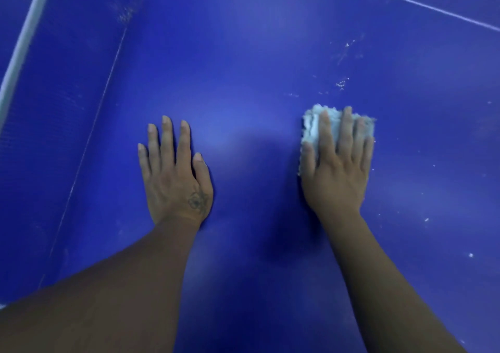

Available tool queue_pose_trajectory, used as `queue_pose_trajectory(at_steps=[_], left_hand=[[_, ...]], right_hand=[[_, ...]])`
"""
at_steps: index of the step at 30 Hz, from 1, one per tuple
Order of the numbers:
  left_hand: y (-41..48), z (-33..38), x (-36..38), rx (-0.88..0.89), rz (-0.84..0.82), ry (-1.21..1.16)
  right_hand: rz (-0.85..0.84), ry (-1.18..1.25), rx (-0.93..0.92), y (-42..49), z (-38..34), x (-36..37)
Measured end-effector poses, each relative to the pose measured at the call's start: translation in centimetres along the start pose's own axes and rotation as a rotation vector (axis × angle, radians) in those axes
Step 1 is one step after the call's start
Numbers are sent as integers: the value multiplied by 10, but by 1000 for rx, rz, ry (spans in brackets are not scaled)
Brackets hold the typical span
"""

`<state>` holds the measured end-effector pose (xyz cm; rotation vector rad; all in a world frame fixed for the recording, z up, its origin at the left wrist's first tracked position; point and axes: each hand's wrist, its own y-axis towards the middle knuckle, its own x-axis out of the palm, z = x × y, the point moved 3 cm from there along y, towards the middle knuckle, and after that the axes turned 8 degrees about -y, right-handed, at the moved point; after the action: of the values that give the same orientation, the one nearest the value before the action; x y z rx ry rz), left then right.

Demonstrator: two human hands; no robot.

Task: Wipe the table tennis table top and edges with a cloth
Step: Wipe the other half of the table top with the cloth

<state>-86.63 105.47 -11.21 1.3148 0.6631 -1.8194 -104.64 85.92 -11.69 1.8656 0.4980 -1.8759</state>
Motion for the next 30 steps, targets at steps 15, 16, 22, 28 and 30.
queue_pose_trajectory(at_steps=[15,16,22,28,30], left_hand=[[3,-2,3,8,-10,30],[3,0,2,2,-29,29],[12,12,1,-37,-78,24],[83,70,27,-24,-7,7],[93,71,33,-14,25,16]], right_hand=[[98,36,-103,104,-94,2],[72,14,-37,104,-72,2],[-131,-67,164,75,-1,-7],[-46,1,-47,115,-92,-5],[14,55,-82,147,-116,-1]])
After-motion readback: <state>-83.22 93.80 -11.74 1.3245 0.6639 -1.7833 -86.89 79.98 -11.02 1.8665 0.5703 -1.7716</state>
